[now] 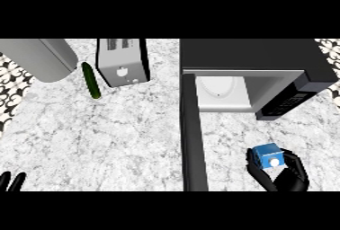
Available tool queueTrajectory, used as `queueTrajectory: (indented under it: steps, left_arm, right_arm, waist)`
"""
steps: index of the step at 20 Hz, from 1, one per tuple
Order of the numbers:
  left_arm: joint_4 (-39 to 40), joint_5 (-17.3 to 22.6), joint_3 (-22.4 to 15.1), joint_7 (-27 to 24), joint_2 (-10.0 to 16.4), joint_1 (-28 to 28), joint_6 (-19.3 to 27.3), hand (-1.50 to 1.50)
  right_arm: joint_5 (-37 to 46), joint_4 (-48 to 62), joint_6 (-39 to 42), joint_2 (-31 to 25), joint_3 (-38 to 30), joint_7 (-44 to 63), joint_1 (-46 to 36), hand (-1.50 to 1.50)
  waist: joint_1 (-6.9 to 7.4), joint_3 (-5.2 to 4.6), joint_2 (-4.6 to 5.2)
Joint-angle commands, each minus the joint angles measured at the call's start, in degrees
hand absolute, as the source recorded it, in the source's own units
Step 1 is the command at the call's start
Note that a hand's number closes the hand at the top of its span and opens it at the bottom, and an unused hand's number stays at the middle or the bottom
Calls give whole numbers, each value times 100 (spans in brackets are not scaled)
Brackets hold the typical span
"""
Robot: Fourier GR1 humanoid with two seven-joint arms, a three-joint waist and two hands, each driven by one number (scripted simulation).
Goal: Pick up the milk, place it into the microwave and close the microwave
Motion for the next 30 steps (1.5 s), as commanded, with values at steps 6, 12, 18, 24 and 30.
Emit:
queueTrajectory:
  steps: [6,12,18,24,30]
  left_arm:
    - [116,117,-31,29,15,-39,-104,-150]
    - [-217,577,323,318,152,24,-132,-150]
    - [176,440,320,-197,26,248,-450,-150]
    - [279,365,334,216,-78,-295,-145,-150]
    - [430,641,780,114,174,-304,-336,-150]
  right_arm:
    - [307,144,2840,-1882,960,617,-227,150]
    - [-13,-341,3765,-2271,934,1077,-331,150]
    - [621,-1285,2808,-1914,1180,1800,-504,150]
    - [1300,-1594,1982,-1754,1275,2690,-1008,150]
    - [1464,-215,1928,-1510,959,3384,-2606,150]
  waist:
    - [59,4,8]
    - [5,-1,-1]
    - [19,-3,-2]
    - [-4,-3,4]
    - [70,0,23]
